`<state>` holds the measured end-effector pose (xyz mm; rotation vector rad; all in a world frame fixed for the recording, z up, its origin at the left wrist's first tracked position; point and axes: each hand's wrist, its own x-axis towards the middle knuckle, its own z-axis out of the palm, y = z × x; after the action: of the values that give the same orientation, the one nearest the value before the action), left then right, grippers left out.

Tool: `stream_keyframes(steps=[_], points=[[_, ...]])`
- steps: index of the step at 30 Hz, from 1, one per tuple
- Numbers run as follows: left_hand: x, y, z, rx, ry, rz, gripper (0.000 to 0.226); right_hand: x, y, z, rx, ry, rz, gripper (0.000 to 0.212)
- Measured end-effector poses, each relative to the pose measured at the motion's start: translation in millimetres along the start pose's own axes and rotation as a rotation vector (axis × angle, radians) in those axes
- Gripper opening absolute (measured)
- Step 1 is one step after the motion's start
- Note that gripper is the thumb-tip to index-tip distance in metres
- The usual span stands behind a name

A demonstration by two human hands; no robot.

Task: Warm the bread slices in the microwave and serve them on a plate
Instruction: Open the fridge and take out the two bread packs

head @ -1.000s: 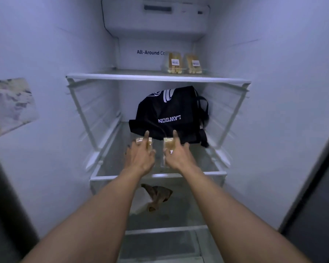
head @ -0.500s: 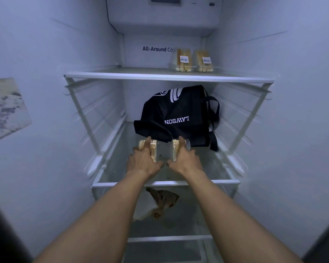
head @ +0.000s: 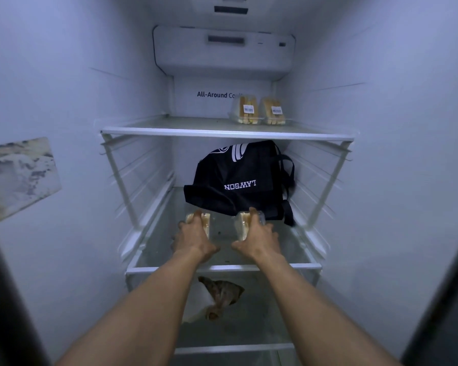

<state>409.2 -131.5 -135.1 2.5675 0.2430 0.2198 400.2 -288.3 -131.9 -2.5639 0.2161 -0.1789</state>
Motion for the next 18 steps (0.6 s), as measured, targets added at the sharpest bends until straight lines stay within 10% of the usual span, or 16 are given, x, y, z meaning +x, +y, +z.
stream_keyframes(steps=[18], points=[[-133, 29, -115, 0.003, 0.084, 0.161, 0.098, -143, -22, -118, -0.047, 0.177, -0.044, 0.101]])
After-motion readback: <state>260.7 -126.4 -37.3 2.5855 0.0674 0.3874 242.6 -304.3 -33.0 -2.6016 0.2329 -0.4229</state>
